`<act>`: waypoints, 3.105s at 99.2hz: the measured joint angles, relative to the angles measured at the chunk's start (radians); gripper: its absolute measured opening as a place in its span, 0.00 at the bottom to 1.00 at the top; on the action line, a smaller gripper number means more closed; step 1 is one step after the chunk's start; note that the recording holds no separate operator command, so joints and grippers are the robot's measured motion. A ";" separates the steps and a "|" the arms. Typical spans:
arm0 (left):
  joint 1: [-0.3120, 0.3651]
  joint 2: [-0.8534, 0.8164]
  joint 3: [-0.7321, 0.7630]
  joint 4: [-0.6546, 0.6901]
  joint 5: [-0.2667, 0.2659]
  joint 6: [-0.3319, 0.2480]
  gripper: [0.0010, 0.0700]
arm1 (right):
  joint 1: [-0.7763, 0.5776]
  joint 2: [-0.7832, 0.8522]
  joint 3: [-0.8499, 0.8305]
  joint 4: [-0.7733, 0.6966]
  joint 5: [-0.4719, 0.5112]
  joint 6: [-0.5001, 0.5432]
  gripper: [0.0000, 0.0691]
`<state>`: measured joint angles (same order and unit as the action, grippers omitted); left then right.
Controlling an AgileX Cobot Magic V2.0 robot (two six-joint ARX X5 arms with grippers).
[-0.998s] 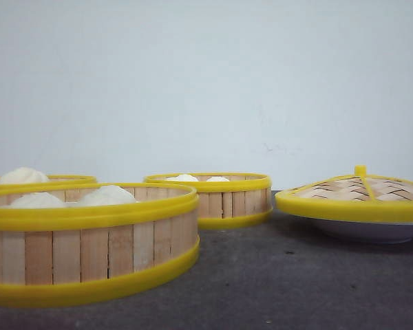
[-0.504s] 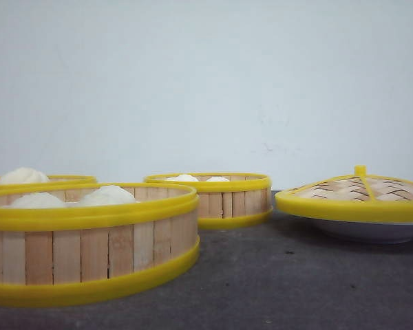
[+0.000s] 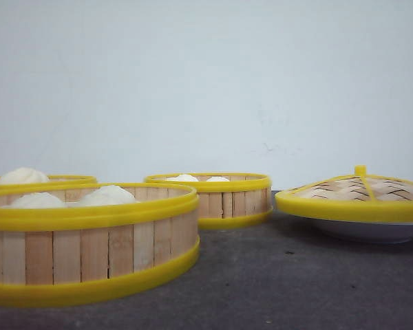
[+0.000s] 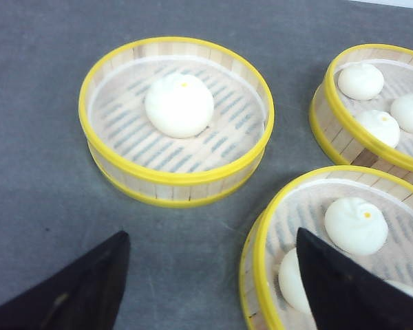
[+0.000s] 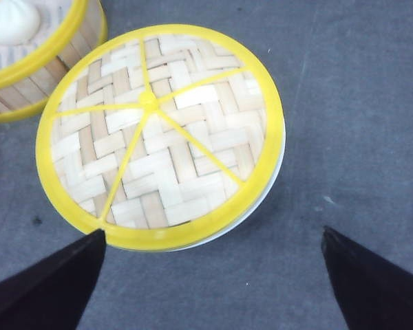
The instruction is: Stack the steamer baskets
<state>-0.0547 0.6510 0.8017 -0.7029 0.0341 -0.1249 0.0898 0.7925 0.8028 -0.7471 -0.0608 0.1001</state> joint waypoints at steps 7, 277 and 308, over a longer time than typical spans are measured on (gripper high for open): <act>0.000 0.025 0.000 0.000 0.029 -0.010 0.66 | 0.000 0.000 0.000 0.002 0.000 0.000 0.90; 0.000 0.232 0.000 0.040 0.050 -0.021 0.66 | 0.250 1.377 0.959 0.324 -0.010 0.066 0.04; 0.000 0.232 0.000 0.040 0.050 -0.021 0.66 | 0.264 1.379 1.349 -0.048 -0.006 0.103 0.04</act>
<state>-0.0547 0.8825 0.8017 -0.6624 0.0837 -0.1455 0.3534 2.1719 2.1517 -0.7948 -0.0673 0.2028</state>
